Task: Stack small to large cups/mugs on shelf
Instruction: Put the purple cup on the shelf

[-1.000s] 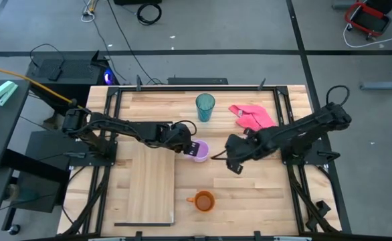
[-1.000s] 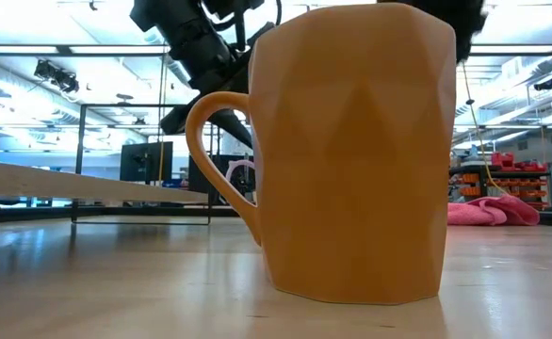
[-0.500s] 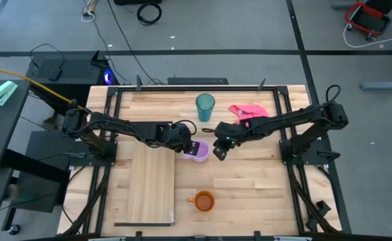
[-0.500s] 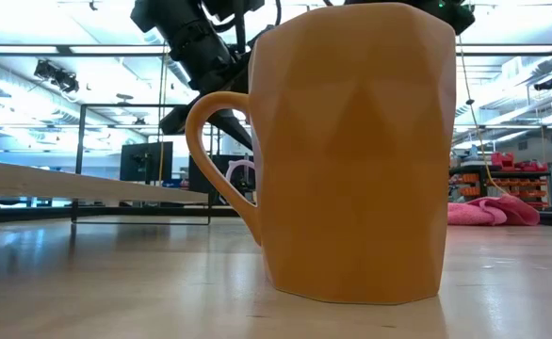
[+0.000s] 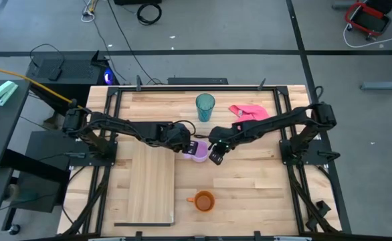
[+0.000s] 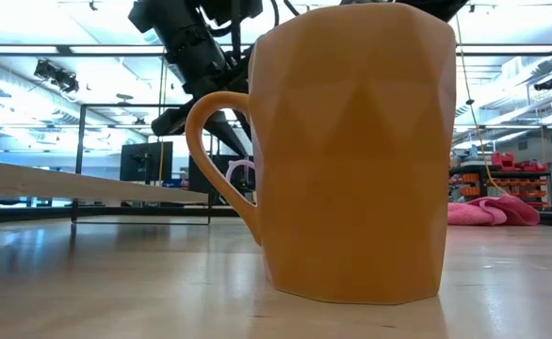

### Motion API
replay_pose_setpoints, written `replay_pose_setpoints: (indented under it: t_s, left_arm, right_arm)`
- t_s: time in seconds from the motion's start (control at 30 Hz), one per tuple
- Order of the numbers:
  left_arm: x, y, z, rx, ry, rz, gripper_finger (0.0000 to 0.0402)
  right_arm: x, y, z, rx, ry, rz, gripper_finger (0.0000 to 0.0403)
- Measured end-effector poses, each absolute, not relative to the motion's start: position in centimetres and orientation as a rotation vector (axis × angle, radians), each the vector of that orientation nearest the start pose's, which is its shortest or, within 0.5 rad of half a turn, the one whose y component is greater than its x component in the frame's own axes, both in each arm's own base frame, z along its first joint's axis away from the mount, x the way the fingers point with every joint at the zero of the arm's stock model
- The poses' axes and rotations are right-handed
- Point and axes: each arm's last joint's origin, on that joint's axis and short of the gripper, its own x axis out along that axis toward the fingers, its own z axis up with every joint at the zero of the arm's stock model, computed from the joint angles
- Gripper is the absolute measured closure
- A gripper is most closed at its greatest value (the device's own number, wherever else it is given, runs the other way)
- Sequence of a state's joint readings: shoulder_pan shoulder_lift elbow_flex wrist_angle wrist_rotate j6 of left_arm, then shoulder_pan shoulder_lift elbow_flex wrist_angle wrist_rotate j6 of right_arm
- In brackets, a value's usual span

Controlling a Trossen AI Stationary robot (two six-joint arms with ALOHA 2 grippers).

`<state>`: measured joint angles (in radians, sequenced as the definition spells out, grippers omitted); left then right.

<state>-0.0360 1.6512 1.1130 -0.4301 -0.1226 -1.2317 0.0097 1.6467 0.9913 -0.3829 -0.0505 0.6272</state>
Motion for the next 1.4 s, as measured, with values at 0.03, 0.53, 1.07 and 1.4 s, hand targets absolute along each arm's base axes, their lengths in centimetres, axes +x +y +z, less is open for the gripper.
replay_pose_setpoints:
  t_s: [0.03,0.53,1.07,1.4]
  left_arm:
    - [33.7,-0.9,21.3,-1.063,0.779,0.66,0.0302]
    - [33.7,-0.8,21.0,-1.062,0.794,0.676,0.0303]
    - [33.5,-0.4,20.9,-1.061,0.814,0.697,0.0323]
    - [33.1,-0.6,20.7,-1.074,0.893,0.669,0.0301]
  right_arm:
    - [32.1,0.5,18.0,0.59,1.018,-0.273,0.0333]
    - [33.6,0.4,18.3,0.582,0.953,-0.239,0.0333]
    - [33.9,0.6,18.6,0.59,0.919,-0.196,0.0333]
    - [33.9,0.5,18.6,0.582,0.919,-0.194,0.0333]
